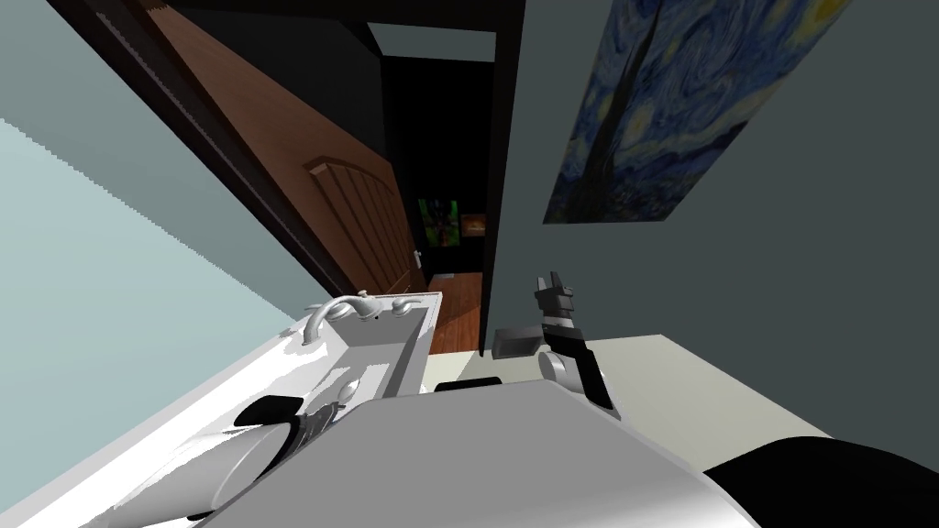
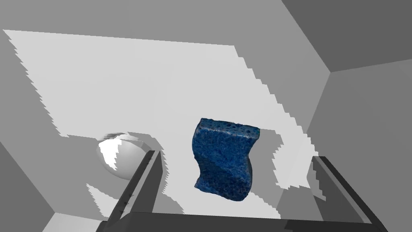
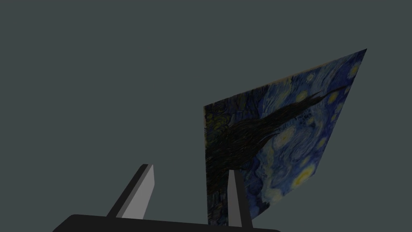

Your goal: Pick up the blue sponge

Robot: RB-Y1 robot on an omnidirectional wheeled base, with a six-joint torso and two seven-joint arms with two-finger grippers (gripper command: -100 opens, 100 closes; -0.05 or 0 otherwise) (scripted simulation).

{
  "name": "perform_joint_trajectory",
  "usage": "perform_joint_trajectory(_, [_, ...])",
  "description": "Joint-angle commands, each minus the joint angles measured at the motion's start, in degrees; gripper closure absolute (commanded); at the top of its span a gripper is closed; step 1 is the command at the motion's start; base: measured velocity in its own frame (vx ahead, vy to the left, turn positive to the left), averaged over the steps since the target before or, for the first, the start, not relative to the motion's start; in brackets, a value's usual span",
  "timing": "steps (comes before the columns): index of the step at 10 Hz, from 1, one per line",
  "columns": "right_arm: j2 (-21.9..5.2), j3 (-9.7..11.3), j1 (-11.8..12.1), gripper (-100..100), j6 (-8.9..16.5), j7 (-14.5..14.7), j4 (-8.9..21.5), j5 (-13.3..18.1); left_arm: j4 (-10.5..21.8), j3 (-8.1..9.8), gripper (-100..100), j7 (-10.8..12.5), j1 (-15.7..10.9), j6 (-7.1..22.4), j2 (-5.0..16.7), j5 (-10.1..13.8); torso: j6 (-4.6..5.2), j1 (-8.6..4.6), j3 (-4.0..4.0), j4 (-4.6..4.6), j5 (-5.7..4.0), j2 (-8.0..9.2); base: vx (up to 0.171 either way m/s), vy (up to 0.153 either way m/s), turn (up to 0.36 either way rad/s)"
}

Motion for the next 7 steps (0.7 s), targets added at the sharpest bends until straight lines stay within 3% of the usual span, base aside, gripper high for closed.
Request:
perform_joint_trajectory(1, [0.00, 0.00, 0.00, 0, 0.00, 0.00, 0.00, 0.00, 0.22, 0.59, -100, 0.63, 0.03, 2.86, 0.39, 0.50, 0.00, 0.00, 0.00, 0.00, 0.00, 0.00, 0.098, 0.007, 0.004])
perform_joint_trajectory(4, [0.00, 0.00, 0.00, 0, 0.00, 0.00, 0.00, 0.00, 0.44, 1.21, -100, 1.32, 0.03, 6.22, 0.77, 0.98, 0.00, 0.08, 0.03, 0.01, 0.02, 0.06, 0.066, 0.028, 0.001])
perform_joint_trajectory(5, [0.00, 0.00, -0.01, 0, 0.00, 0.00, 0.00, 0.00, 0.56, 1.13, -100, 1.05, 0.06, 5.46, 0.72, 0.94, 0.00, 0.05, 0.07, 0.02, 0.02, 0.14, 0.017, 0.008, -0.001])
perform_joint_trajectory(6, [0.00, 0.00, -0.01, 0, 0.00, 0.00, 0.00, 0.00, 0.57, 1.16, 0, 1.10, 0.06, 5.67, 0.73, 0.95, 0.00, 0.00, 0.13, 0.05, 0.01, 0.24, 0.000, 0.000, 0.000])
perform_joint_trajectory(7, [0.00, 0.00, -0.01, 0, 0.00, 0.00, 0.00, 0.00, 2.65, 0.40, -100, 0.62, -0.62, 4.26, 0.09, 0.16, 0.00, -0.04, 0.17, 0.06, 0.00, 0.30, -0.009, -0.001, -0.046])
